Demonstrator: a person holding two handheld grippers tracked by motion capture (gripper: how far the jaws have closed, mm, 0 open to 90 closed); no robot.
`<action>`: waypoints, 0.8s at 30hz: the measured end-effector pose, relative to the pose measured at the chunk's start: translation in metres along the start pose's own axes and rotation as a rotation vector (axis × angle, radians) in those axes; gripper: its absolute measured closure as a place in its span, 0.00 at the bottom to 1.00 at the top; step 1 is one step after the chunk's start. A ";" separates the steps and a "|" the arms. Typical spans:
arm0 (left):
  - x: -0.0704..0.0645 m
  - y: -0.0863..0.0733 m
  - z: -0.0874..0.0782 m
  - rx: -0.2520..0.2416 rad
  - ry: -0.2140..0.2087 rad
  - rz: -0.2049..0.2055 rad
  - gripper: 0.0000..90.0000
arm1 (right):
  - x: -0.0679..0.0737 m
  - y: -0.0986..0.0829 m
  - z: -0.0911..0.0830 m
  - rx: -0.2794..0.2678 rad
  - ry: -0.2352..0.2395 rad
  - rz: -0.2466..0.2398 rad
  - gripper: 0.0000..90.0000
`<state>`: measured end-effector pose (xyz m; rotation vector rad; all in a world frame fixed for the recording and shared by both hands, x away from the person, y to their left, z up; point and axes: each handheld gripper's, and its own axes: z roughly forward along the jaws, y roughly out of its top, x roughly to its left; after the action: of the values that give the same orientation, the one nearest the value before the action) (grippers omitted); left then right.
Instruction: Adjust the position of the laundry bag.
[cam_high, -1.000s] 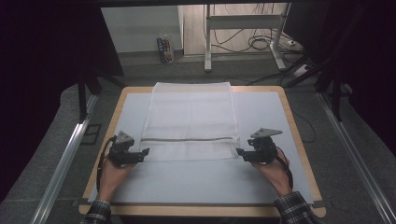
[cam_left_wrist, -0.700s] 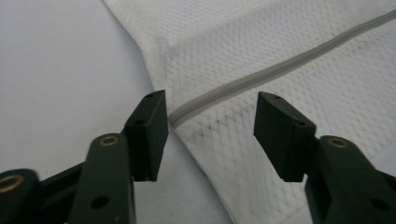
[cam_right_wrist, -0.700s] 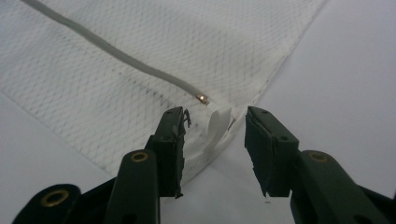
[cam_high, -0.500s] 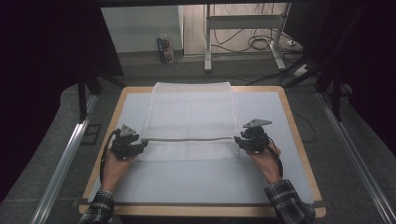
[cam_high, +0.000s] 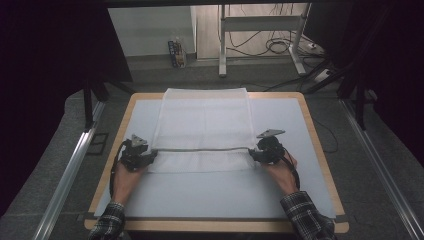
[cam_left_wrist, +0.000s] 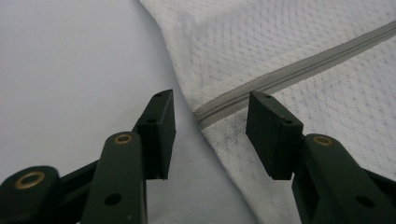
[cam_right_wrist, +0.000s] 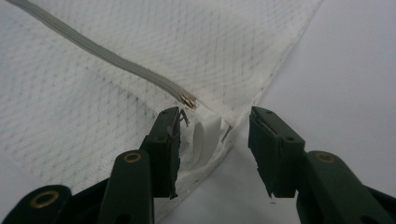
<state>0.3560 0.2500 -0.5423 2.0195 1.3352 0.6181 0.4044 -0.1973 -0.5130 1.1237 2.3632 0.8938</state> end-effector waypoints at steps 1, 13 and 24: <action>-0.001 0.000 0.002 0.007 0.000 0.007 0.58 | 0.001 -0.001 0.002 0.007 0.002 0.000 0.59; -0.005 0.002 0.006 0.023 -0.051 -0.031 0.87 | 0.004 -0.001 0.003 0.063 0.016 0.002 0.91; -0.007 0.008 -0.005 -0.016 -0.084 -0.040 0.94 | 0.004 0.001 -0.011 0.030 0.008 -0.060 0.99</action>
<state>0.3543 0.2423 -0.5333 1.9790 1.3141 0.5182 0.3965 -0.1980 -0.5048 1.0564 2.4104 0.8464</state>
